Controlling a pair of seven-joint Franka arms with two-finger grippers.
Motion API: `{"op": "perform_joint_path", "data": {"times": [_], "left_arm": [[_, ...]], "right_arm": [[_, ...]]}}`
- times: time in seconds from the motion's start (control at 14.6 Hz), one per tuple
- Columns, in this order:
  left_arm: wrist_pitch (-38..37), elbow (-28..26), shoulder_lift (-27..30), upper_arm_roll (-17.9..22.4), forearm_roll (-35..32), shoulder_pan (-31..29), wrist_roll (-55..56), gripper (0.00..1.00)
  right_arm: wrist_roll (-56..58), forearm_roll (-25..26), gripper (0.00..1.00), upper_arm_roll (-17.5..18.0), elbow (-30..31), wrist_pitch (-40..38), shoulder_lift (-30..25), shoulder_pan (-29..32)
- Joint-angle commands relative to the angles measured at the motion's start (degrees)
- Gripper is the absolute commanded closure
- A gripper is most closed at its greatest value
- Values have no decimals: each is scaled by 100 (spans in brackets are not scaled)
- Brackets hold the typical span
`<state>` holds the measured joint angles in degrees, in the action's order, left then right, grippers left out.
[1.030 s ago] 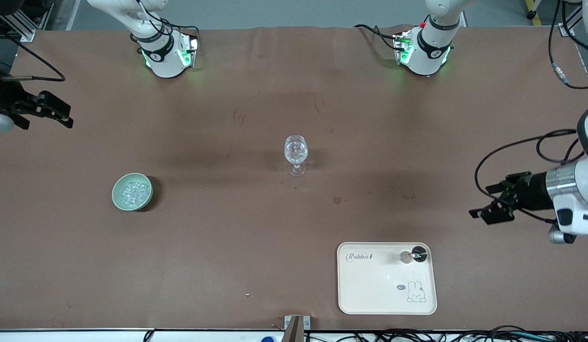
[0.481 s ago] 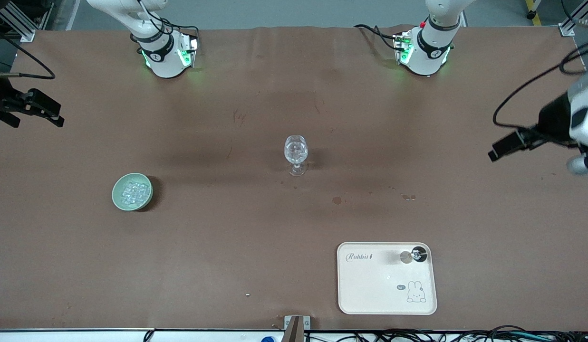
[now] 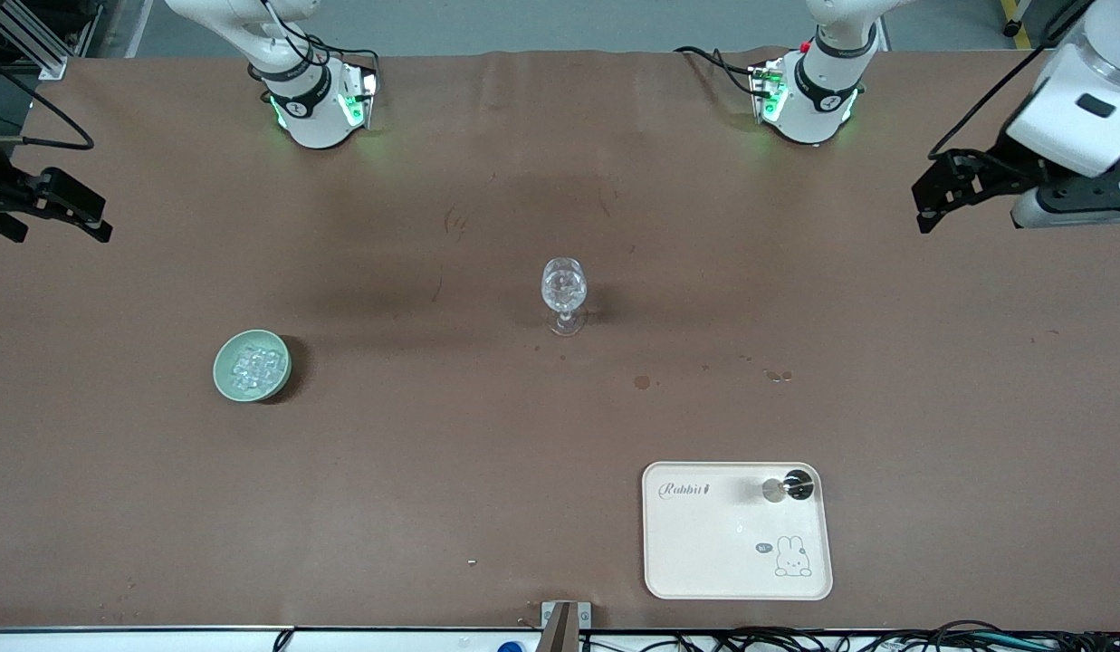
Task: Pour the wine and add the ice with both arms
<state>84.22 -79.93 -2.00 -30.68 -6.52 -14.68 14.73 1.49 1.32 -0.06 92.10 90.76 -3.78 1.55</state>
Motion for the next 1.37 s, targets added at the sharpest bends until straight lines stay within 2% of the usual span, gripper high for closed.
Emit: {"op": "perform_joint_path", "data": {"times": [0.0,0.07,0.14,0.34,0.82,1.3], "left_arm": [[6,-593,541,1278,421,963,-145,0],[6,-742,630,1771,510,1368,-180,0],[6,-840,718,2063,511,1633,-241,0],[102,-1384,1069,2556,503,2109,-268,0],[85,-1350,1035,2602,529,2084,-286,0],[59,-1341,1044,2479,538,1873,-224,0]], "right_arm": [[18,-26,0,6,-43,30,26,3],[-16,-27,0,6,-52,39,61,-15],[-34,-18,0,6,-52,39,79,-6],[-25,-61,0,-3,-87,65,202,47],[-52,-71,0,-3,-79,-5,255,73],[-157,-71,0,-30,-96,-14,255,99]]}}
